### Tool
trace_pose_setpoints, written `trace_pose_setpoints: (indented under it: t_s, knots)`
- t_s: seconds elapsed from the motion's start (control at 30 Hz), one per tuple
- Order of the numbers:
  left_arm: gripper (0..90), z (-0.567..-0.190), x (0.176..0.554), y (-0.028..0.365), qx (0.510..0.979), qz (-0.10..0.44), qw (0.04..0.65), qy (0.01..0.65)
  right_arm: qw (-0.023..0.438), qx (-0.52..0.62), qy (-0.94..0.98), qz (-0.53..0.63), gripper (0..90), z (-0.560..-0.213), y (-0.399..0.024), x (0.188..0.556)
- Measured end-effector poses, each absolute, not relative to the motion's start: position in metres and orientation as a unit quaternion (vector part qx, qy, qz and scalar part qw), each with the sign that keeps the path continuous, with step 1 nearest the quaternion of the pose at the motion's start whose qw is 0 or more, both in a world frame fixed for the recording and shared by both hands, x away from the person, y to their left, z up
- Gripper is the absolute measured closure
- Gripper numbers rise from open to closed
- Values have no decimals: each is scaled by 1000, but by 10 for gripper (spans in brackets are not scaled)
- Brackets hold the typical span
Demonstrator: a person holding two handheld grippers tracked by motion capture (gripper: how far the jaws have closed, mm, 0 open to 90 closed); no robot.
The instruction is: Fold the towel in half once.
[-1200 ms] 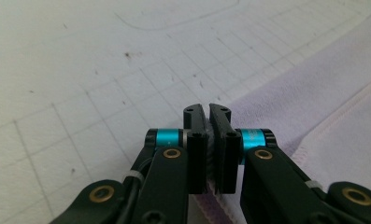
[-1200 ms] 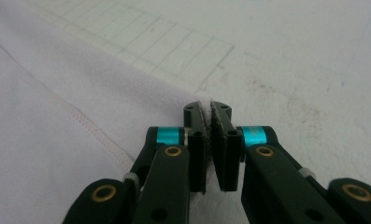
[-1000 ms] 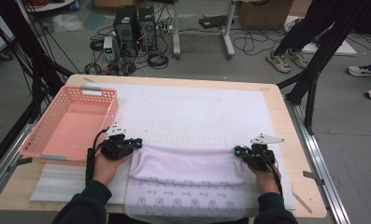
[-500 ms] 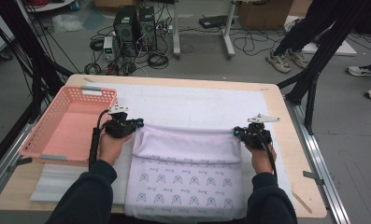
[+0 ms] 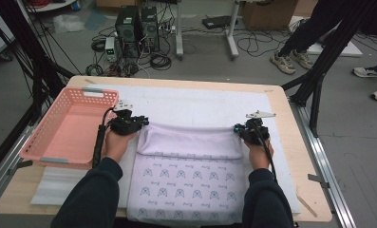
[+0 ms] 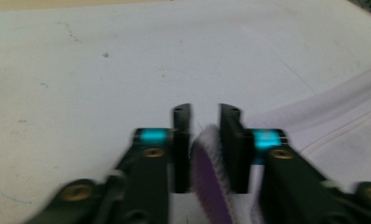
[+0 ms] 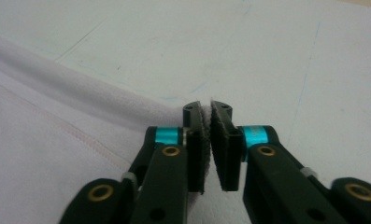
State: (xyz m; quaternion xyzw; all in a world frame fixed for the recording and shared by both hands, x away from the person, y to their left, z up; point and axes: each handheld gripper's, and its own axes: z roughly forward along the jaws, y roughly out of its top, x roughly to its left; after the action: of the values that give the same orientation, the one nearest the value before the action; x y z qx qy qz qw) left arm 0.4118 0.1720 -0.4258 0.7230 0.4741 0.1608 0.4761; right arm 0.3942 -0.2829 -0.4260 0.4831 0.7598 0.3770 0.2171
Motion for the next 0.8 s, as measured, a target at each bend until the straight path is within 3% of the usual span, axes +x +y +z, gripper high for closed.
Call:
trace_pose_setpoints:
  t_s: [0.1, 0.23, 0.4, 0.8]
  knots:
    - [471, -421, 410, 176, 716, 165, 483, 477, 224, 491, 748, 386, 690, -423, -286, 393]
    - [422, -416, 404, 179, 719, 157, 493, 465, 220, 500, 733, 405, 611, -417, -294, 389]
    - [414, -419, 393, 178, 730, 147, 493, 450, 204, 488, 734, 426, 542, -409, -297, 381]
    - [420, -426, 379, 165, 771, 139, 458, 420, 158, 464, 763, 421, 517, -415, -293, 366]
